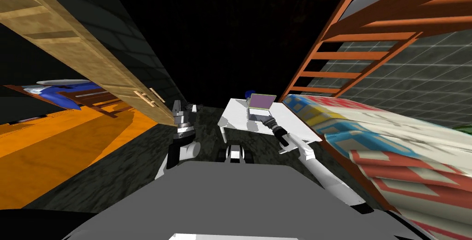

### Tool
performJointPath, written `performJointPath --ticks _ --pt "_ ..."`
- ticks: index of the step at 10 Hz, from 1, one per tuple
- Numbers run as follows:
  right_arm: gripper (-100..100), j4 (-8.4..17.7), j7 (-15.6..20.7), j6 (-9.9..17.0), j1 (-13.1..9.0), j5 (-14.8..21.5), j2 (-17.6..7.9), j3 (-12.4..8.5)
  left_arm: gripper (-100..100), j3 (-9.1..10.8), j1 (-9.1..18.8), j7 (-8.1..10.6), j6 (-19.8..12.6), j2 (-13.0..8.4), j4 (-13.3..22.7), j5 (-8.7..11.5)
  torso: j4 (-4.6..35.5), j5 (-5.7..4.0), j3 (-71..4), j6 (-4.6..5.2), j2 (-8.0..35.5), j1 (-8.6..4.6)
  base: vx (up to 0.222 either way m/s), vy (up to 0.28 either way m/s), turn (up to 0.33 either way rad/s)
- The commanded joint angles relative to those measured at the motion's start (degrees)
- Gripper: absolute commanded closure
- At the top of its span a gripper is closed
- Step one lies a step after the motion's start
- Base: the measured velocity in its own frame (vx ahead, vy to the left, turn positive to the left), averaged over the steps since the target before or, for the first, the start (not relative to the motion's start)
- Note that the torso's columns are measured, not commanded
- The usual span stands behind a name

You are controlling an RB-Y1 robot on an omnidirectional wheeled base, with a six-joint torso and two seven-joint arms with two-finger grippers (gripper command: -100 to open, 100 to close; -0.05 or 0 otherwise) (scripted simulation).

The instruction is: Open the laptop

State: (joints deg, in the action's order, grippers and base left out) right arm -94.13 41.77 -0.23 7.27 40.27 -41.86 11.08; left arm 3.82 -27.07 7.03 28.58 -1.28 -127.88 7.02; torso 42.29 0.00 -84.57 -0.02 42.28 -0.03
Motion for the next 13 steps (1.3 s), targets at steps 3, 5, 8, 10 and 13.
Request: performJointPath --ticks 3,5,8,10,13 --pt "-100 6.6 6.7 3.5 -3.5 6.1 -5.3 1.2 0 0.0 0.0 0.0 0.0 0.0 0.0 0.0 0.0 0.01 0.0 0.04 0.0 0.06 -0.004 -0.048 0.185" --pt "-100 8.5 9.3 4.7 -4.9 8.5 -7.2 1.7 0 0.0 0.0 0.0 0.0 0.0 0.0 0.0 0.0 0.0 0.0 0.05 0.0 0.04 -0.003 -0.045 0.175" --pt "-100 12.1 12.1 5.9 -6.2 10.8 -9.1 2.1 0 0.0 0.0 0.0 0.0 0.0 0.0 0.0 0.0 0.0 0.0 -0.01 0.0 0.03 0.001 -0.044 0.156" --pt "-100 14.7 14.6 7.1 -7.5 13.1 -10.9 2.5 0 0.0 0.0 0.0 0.0 0.0 0.0 0.0 0.0 0.01 0.0 0.01 0.0 0.02 -0.006 -0.044 0.14" --pt "-100 17.3 16.9 8.3 -8.8 15.3 -12.7 2.9 0 0.01 0.0 0.0 0.0 0.0 0.0 0.0 0.0 0.0 0.0 0.06 0.0 0.04 -0.006 -0.033 0.101"
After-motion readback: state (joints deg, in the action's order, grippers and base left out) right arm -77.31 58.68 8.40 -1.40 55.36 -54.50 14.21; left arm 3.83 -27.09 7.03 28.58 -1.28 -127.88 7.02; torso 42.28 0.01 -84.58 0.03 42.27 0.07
